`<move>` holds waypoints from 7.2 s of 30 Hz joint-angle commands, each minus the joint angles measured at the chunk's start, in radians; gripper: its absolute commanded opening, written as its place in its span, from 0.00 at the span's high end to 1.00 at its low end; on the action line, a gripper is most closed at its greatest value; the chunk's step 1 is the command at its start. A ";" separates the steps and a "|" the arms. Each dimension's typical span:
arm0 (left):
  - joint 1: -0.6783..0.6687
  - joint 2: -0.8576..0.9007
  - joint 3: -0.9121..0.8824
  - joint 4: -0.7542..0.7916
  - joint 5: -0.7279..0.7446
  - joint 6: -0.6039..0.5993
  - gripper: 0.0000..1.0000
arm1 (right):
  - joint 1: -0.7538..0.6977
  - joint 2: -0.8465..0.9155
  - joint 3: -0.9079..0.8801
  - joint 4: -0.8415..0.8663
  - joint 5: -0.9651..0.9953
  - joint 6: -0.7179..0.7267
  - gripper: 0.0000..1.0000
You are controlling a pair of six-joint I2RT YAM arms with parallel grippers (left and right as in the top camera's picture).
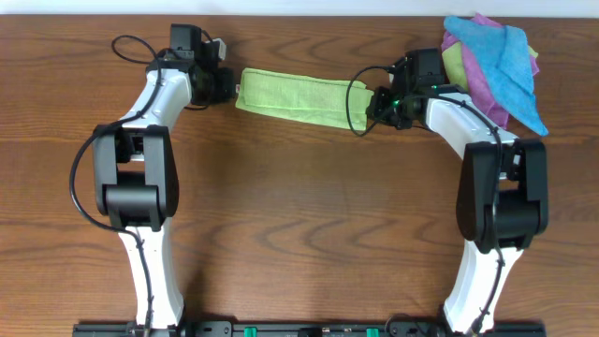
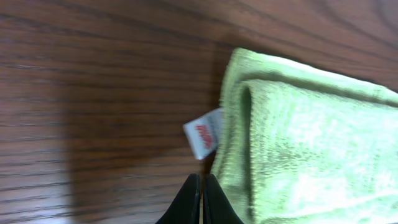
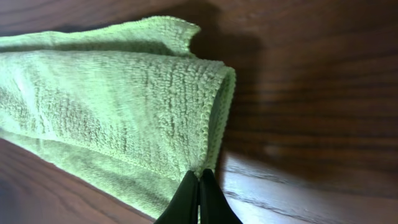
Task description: Fold the cloth
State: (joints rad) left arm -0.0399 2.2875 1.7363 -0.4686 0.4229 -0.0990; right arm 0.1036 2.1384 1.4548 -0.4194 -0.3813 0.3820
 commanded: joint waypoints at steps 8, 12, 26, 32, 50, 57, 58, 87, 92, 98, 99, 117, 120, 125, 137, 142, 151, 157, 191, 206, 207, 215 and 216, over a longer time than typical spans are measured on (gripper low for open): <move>0.005 0.014 0.018 -0.005 -0.042 0.025 0.94 | 0.019 0.003 0.013 -0.006 0.037 -0.005 0.93; 0.005 0.014 0.018 -0.002 -0.042 0.025 0.94 | 0.032 0.003 0.013 0.004 0.034 -0.005 0.52; 0.006 -0.044 0.042 -0.022 -0.040 0.036 0.95 | 0.005 -0.020 0.032 -0.014 -0.019 -0.032 0.14; -0.040 -0.145 0.045 -0.044 -0.049 0.154 0.94 | -0.036 -0.084 0.079 -0.129 0.000 -0.145 0.05; -0.196 -0.053 0.045 -0.039 -0.369 0.264 0.94 | -0.109 -0.187 0.092 -0.336 0.228 -0.159 0.10; -0.195 0.010 0.045 -0.028 -0.371 0.250 0.94 | -0.116 -0.187 0.092 -0.337 0.227 -0.159 0.08; -0.196 0.015 0.045 -0.026 -0.362 0.248 0.94 | -0.116 -0.187 0.092 -0.337 0.227 -0.159 0.07; -0.182 0.095 0.045 -0.217 -0.523 0.233 0.94 | -0.108 -0.185 0.089 -0.351 0.191 -0.164 0.06; -0.182 0.095 0.045 -0.225 -0.523 0.233 0.94 | -0.085 -0.143 0.085 -0.297 0.084 -0.179 0.04; -0.182 0.095 0.045 -0.209 -0.523 0.233 0.94 | -0.084 -0.025 0.085 -0.172 -0.175 -0.177 0.05; -0.182 0.095 0.045 -0.206 -0.523 0.233 0.94 | -0.085 -0.009 0.085 -0.164 -0.198 -0.176 0.05; -0.182 0.095 0.045 -0.186 -0.500 0.232 0.94 | -0.061 0.197 0.085 -0.021 -0.414 -0.084 0.06; -0.182 0.095 0.045 -0.186 -0.500 0.232 0.94 | -0.040 0.223 0.085 0.003 -0.412 -0.071 0.07; -0.182 0.095 0.045 -0.186 -0.491 0.230 0.94 | -0.001 0.248 0.085 0.086 -0.407 -0.044 0.07; -0.182 0.095 0.045 -0.186 -0.481 0.230 0.94 | 0.018 0.253 0.085 0.102 -0.282 -0.034 0.44; -0.182 0.095 0.045 -0.187 -0.481 0.229 0.94 | 0.014 0.253 0.085 0.135 -0.251 0.012 0.92; -0.182 0.095 0.045 -0.187 -0.475 0.229 0.94 | 0.014 0.245 0.112 0.206 -0.347 0.068 0.98; -0.182 0.095 0.045 -0.186 -0.475 0.220 0.94 | 0.015 0.190 0.202 0.135 -0.386 0.065 0.98; -0.183 0.094 0.045 -0.158 -0.395 0.150 0.94 | 0.216 0.032 0.235 0.098 -0.129 0.010 0.98; -0.182 0.018 0.145 -0.190 -0.351 0.109 0.94 | 0.229 0.032 0.235 0.130 -0.079 0.010 0.98; -0.181 0.005 0.156 -0.198 -0.351 0.109 0.94 | 0.231 0.032 0.235 0.130 -0.079 0.010 0.98; -0.139 -0.146 0.178 -0.214 -0.366 0.061 0.94 | 0.270 0.032 0.235 0.160 -0.078 0.010 0.98; -0.124 -0.162 0.178 -0.214 -0.372 0.050 0.94 | 0.273 0.032 0.235 0.165 -0.078 0.010 0.99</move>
State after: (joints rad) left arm -0.2058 2.2143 1.8767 -0.6804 0.0612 -0.0067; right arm 0.3546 2.1830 1.6764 -0.2642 -0.4656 0.4080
